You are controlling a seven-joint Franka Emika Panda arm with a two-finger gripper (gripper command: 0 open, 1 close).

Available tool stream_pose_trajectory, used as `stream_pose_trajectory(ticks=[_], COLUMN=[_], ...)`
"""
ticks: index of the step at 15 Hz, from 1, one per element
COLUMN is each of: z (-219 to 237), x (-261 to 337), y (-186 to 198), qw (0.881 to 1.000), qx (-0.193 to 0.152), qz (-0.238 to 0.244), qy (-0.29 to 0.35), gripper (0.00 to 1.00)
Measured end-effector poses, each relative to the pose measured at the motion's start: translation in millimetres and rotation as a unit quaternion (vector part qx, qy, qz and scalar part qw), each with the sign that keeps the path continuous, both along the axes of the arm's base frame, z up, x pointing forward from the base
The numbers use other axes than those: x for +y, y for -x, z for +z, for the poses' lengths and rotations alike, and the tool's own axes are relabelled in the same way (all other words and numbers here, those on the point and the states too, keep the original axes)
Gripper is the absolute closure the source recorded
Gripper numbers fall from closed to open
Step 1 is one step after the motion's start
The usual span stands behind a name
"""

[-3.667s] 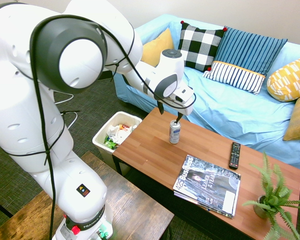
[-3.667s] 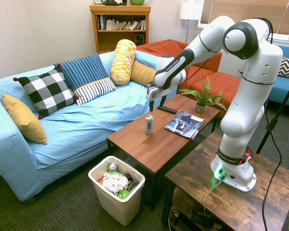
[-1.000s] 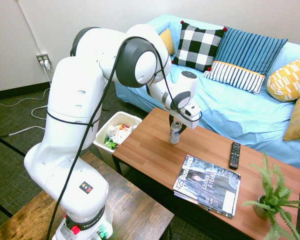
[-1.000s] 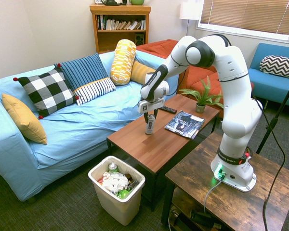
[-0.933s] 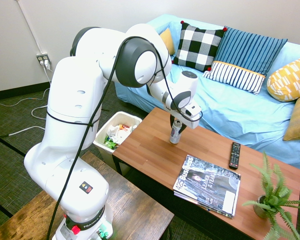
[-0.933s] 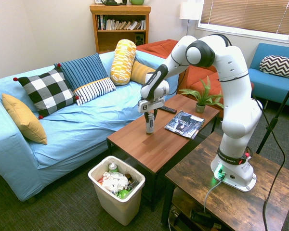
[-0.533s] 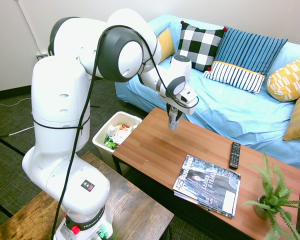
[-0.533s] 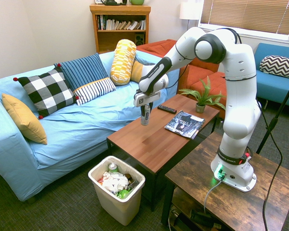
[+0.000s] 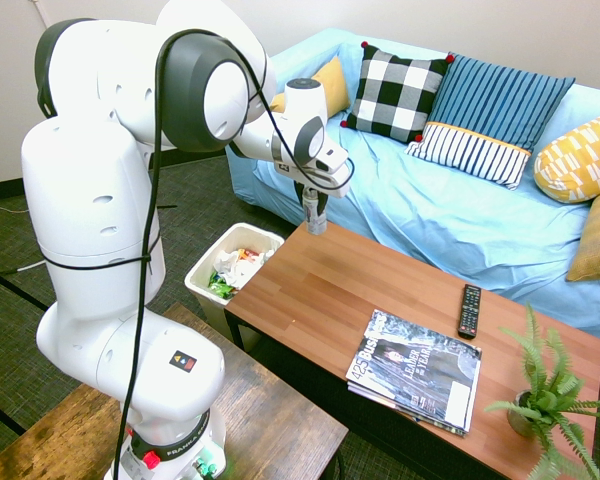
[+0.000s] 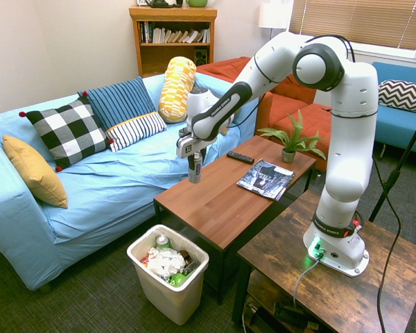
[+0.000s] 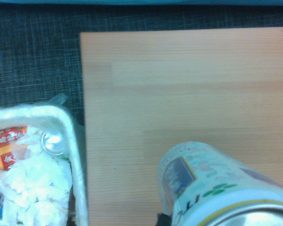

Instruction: Throw the can in the trash bin

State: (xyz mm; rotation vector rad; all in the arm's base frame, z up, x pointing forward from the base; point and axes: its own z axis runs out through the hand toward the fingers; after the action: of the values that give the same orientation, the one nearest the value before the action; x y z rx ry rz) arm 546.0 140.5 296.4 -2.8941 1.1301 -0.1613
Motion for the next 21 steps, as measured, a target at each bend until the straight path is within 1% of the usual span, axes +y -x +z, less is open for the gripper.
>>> stream_pose_trajectory(ticks=[3,5,9,13,14,16,21], z=[-7,-24,-70,-93,-94,-96,-100], x=[69,108,158,196,202,206,175], y=[18,26,31,40,41,41,26], qw=[0.999,0.998,0.996,0.993,0.992,0.992,0.992], qx=[0.003,0.010,0.030,0.039,0.038,0.039,0.044], qz=[0.037,0.057,0.086,0.115,0.120,0.124,0.114], qy=[-0.002,0.003,0.010,0.008,0.007,0.009,0.018], gripper=[1.00,1.00,1.00,1.00,0.00,0.00,0.00])
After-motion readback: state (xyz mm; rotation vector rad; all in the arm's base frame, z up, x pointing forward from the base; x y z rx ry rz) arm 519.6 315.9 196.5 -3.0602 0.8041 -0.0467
